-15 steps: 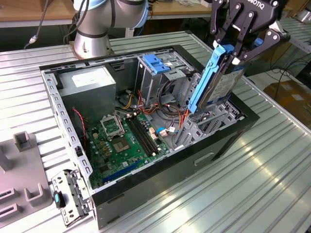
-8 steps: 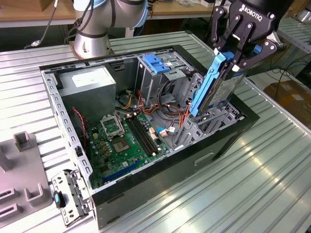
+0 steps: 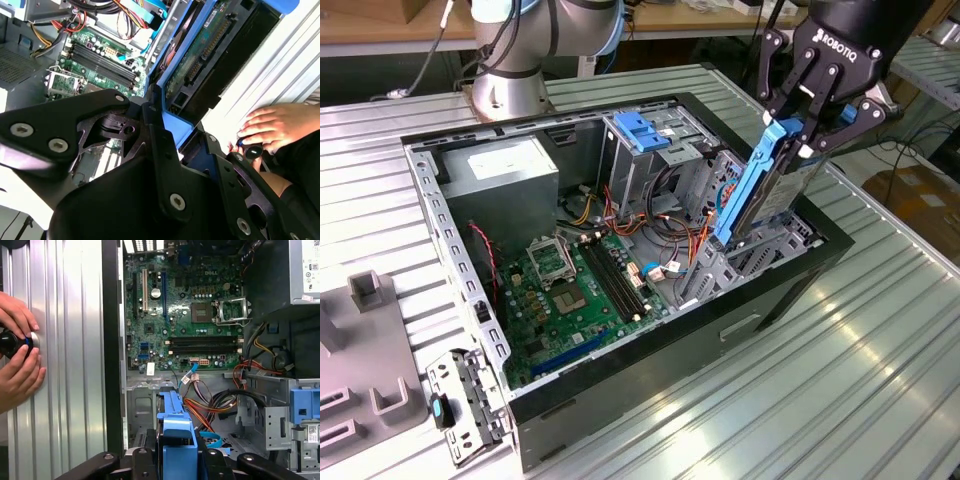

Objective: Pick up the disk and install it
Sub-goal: 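Insert the disk into the insertion slot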

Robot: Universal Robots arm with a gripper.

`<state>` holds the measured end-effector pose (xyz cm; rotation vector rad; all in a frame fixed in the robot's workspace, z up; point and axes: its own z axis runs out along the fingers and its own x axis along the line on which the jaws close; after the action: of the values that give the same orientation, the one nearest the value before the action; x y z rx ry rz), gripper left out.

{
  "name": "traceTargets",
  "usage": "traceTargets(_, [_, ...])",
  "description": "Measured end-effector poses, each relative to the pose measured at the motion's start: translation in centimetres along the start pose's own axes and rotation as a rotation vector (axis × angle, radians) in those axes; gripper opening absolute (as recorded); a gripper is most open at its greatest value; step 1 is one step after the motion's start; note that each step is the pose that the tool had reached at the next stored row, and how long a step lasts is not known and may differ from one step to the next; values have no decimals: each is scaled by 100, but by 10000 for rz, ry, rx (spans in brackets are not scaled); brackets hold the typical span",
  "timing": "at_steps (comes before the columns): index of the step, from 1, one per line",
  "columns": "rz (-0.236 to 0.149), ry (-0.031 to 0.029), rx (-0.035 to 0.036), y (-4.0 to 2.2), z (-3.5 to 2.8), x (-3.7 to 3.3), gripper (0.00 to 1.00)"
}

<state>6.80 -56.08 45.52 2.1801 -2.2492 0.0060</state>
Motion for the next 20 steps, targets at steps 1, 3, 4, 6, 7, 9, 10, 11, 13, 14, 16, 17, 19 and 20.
traceTargets(1, [0,-1,0,0,19,0,37])
traceTargets(3, [-1,-1,0,0,44,0,37])
traceTargets(4, [-1,-1,-1,0,50,-1,37])
traceTargets(6, [-4,-1,0,1,55,0,37])
traceTargets(7, [-3,0,1,5,55,0,37])
traceTargets(9, [-2,-3,1,10,56,1,37])
traceTargets(10, [-3,-3,1,10,57,1,37])
traceTargets(11, [-3,-4,0,10,59,0,37])
traceTargets(13, [-2,0,0,10,75,-1,37])
traceTargets(14, [-2,-2,0,10,97,0,37])
traceTargets(16, [-2,-2,0,10,116,0,37])
traceTargets(17, [-2,-1,0,10,130,-1,37])
traceTargets(19, [-2,-2,0,10,140,-1,37])
traceTargets(20, [-2,-2,0,10,142,-1,37])
